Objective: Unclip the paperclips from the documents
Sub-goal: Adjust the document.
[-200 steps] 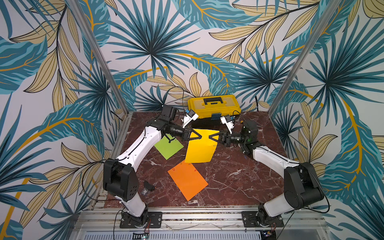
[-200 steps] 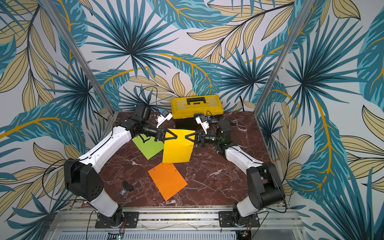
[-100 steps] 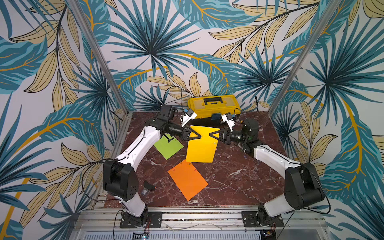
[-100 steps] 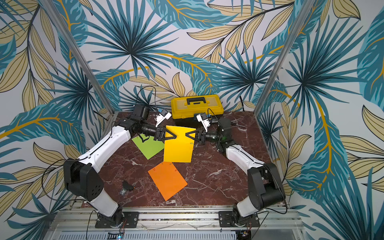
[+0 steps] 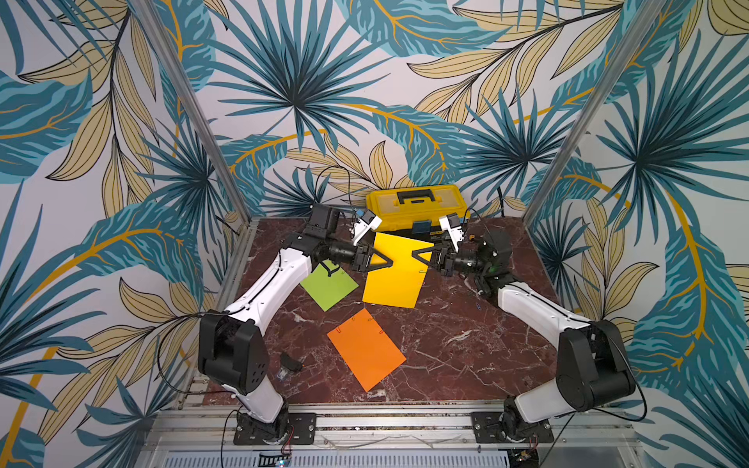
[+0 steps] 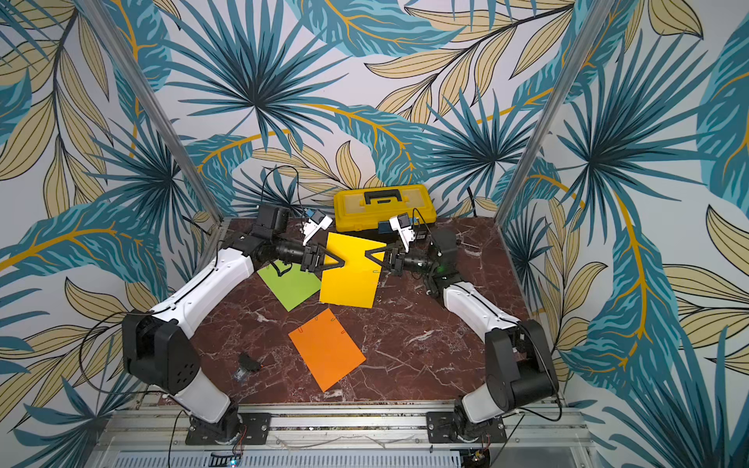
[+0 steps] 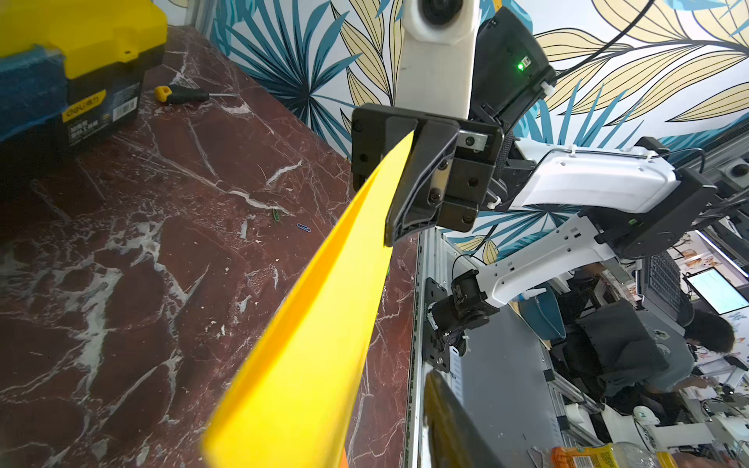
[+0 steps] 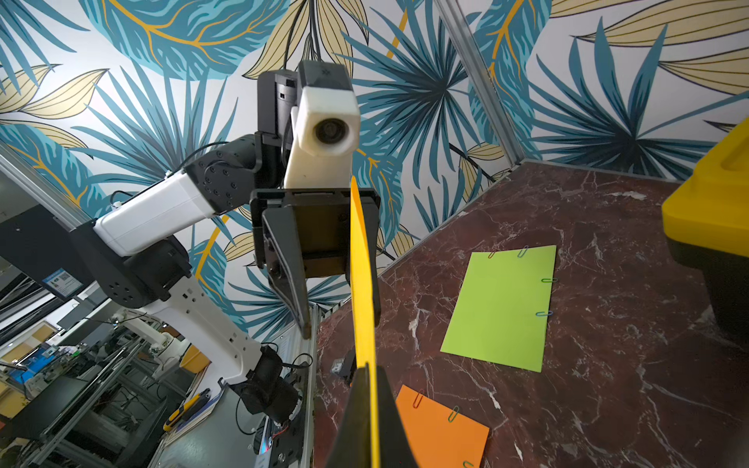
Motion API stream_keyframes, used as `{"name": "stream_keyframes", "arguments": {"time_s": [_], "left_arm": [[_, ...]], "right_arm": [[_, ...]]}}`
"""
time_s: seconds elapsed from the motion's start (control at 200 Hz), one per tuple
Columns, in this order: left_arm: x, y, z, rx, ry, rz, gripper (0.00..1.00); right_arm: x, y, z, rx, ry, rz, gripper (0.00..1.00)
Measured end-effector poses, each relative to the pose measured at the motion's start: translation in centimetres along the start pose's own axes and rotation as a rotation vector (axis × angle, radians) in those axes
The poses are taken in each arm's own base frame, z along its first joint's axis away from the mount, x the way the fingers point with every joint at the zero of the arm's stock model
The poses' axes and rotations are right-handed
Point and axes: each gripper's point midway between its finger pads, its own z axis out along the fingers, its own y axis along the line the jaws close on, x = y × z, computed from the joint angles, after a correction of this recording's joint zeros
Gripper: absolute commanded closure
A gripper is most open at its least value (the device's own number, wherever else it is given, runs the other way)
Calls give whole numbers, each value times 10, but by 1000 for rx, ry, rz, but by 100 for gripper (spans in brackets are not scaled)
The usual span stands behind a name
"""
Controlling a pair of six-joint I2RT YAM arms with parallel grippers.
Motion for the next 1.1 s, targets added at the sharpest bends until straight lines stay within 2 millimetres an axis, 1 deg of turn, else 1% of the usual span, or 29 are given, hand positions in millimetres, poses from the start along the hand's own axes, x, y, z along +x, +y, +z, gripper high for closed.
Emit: {"name": "stream_keyframes", "arguments": {"time_s": [0.055, 0.145, 0.275, 0.406, 0.456, 0.526, 0.571, 0.636, 0.721, 0.786, 0.861, 0.996, 1.102], "left_arm": [[-1, 1, 2, -4, -7, 3, 62], [-1, 5, 4, -8, -18, -6, 72], [0, 11, 6, -19, -31, -22, 84], [-5, 12, 6, -24, -47, -11, 93], [-7, 13, 6, -26, -51, -12, 96], [-8, 12, 6, -26, -54, -10, 100], [-8, 13, 6, -26, -56, -8, 100], [-9, 12, 6, -26, -59, -4, 100], [-10, 12, 6, -25, -61, 1, 100], [-11, 12, 5, -25, -63, 4, 100], [-10, 11, 2, -23, -67, 4, 100], [-13, 2, -5, -9, -79, 20, 100], [-16, -6, -9, 6, -85, 34, 100]], "right_arm": [[-4, 2, 0, -3, -10, -4, 100], [-10, 4, 0, -7, -25, -16, 100], [-13, 5, 0, -4, -33, -14, 100], [-13, 4, 0, 1, -36, -11, 100], [-13, 3, 0, 3, -37, -10, 98], [-13, 2, 0, 7, -36, -10, 85], [-12, 1, 0, 10, -33, -13, 76], [-10, -1, 0, 20, -26, -10, 61], [-7, -5, -2, 39, -11, 5, 50], [-6, -7, -4, 50, -3, 3, 46], [-4, -6, -8, 62, 14, -2, 44], [-2, -3, -11, 79, 64, -31, 42], [7, -3, -13, 86, 101, -39, 42]]}}
